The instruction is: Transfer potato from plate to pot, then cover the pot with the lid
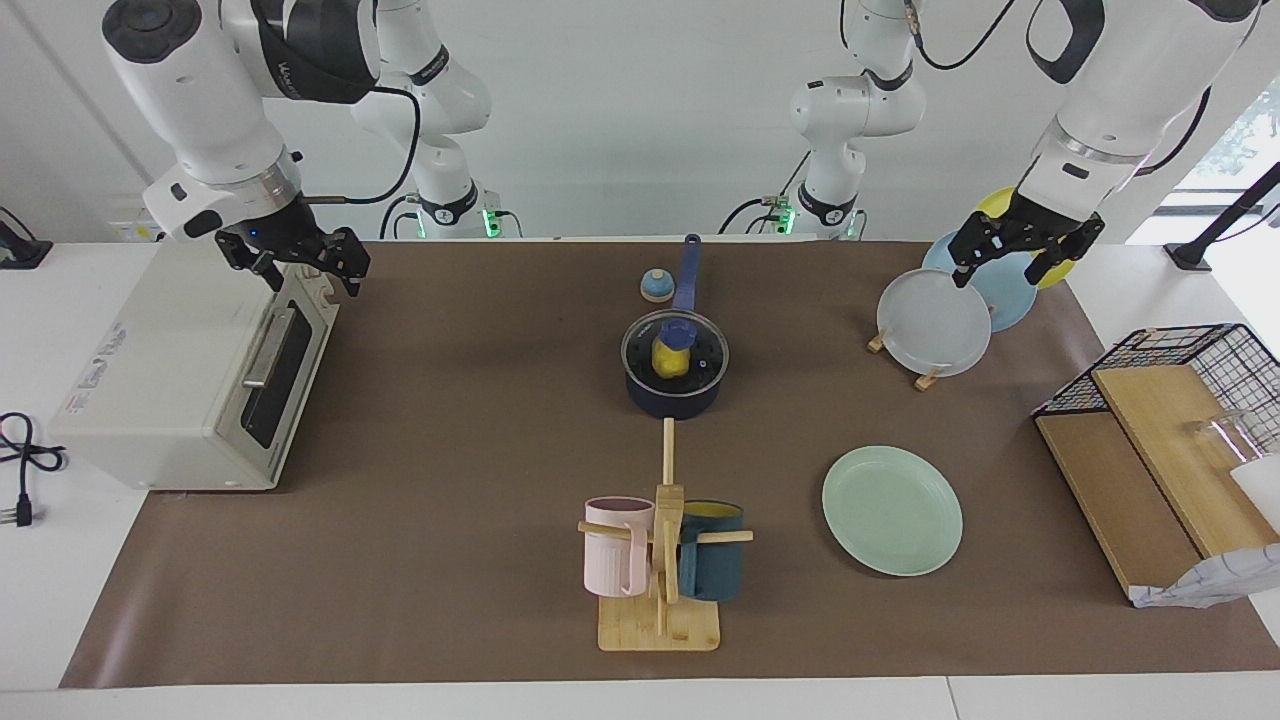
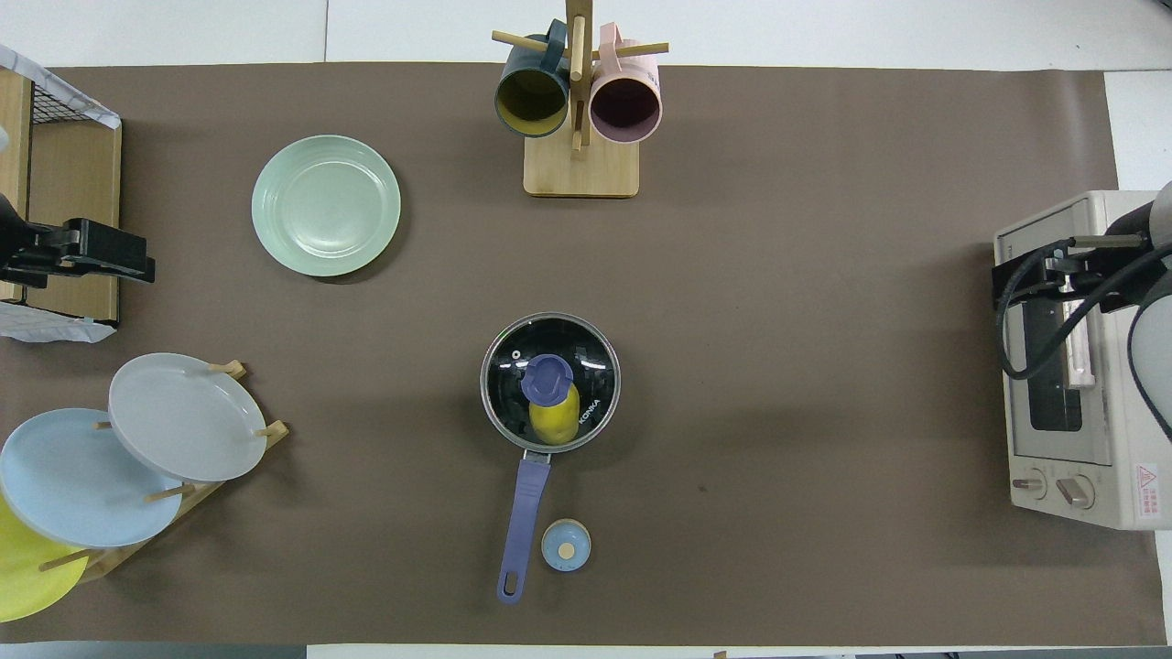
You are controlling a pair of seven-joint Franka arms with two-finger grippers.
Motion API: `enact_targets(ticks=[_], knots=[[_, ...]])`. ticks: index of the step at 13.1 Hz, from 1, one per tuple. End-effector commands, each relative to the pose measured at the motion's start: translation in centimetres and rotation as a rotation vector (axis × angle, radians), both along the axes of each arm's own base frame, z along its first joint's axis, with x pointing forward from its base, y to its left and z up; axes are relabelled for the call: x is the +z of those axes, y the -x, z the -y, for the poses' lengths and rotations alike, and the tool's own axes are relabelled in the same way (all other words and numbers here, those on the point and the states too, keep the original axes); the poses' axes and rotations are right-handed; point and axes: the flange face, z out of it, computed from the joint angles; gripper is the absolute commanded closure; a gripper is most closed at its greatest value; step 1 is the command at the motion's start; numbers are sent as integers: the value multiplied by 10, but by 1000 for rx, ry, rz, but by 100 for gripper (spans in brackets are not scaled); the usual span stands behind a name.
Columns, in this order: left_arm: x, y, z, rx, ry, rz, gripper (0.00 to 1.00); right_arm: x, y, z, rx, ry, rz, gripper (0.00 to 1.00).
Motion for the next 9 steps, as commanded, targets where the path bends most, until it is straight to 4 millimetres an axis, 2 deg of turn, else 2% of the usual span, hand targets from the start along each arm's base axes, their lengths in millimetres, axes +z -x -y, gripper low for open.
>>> enact_targets(ticks=[1, 9], knots=[[1, 6, -3, 0, -22, -5, 0, 6, 3, 5, 29, -19, -2, 0], [1, 6, -3, 0, -22, -5, 0, 6, 3, 15, 34, -22, 2, 0]])
